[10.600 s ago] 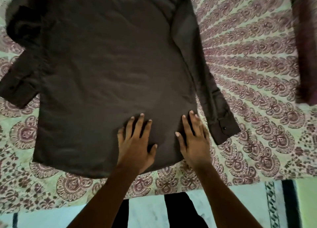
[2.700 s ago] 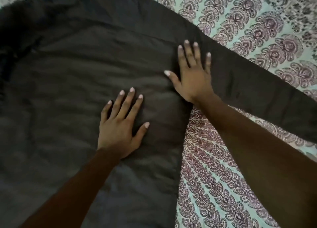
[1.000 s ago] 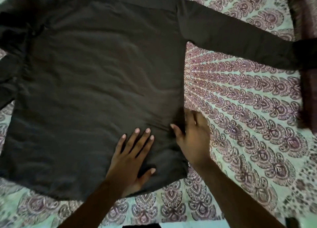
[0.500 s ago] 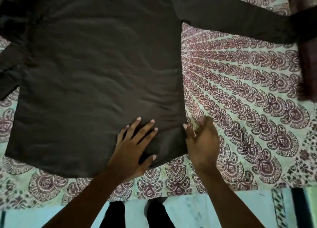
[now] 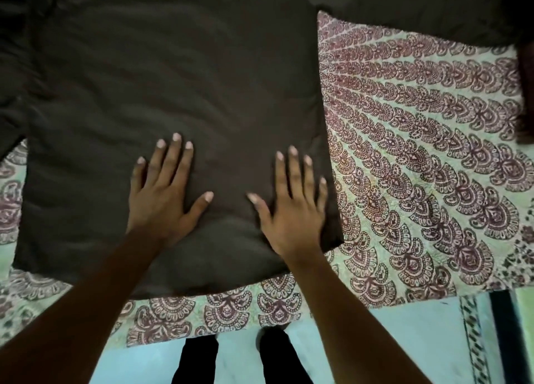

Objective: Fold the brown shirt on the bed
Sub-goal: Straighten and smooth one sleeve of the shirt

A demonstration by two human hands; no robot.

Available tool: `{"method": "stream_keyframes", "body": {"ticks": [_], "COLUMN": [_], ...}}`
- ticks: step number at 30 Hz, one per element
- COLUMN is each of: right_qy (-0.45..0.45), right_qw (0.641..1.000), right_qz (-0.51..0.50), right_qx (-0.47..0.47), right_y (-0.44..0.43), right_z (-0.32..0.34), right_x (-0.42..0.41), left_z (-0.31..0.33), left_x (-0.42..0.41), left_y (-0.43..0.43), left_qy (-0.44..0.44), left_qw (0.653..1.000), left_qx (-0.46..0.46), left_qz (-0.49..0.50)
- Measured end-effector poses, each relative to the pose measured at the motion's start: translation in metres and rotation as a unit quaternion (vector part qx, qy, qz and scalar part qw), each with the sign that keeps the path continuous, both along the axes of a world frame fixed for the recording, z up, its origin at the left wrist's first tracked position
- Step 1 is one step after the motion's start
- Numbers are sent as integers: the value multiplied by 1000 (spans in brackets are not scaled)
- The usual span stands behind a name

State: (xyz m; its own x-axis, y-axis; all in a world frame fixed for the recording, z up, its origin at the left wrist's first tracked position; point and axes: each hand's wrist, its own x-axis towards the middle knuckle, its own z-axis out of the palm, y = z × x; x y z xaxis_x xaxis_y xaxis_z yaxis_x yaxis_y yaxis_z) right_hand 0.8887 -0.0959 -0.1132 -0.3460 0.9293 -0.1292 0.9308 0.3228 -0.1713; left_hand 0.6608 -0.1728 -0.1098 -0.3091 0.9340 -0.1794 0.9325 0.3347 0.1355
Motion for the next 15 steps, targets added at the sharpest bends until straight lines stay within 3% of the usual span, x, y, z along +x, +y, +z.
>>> {"method": "stream_keyframes", "body": {"ticks": [4,7,11,13,15], "right_qy": [-53,-36,38,36,13], "right_qw": [994,984,998,999,1000], "right_qz": [-89,-172,-46,9,0], "right_qx": [-36,-31,7,-9,-13], "right_y": [-44,-42,-6,7,6], "right_z": [7,15,15,3,-7], "right_x": [55,32,-53,-80,-75], "left_z": [6,2,-3,-5,-5], "left_x": [9,14,12,12,10], "left_y": [-28,-45,-47,-47,-48], "left_qy": [8,18,26,25,22], "left_qw": [998,995,994,994,993], "left_qx": [-19,-28,-21,-18,-21], "left_qz": [-56,-97,-102,-106,-111]}}
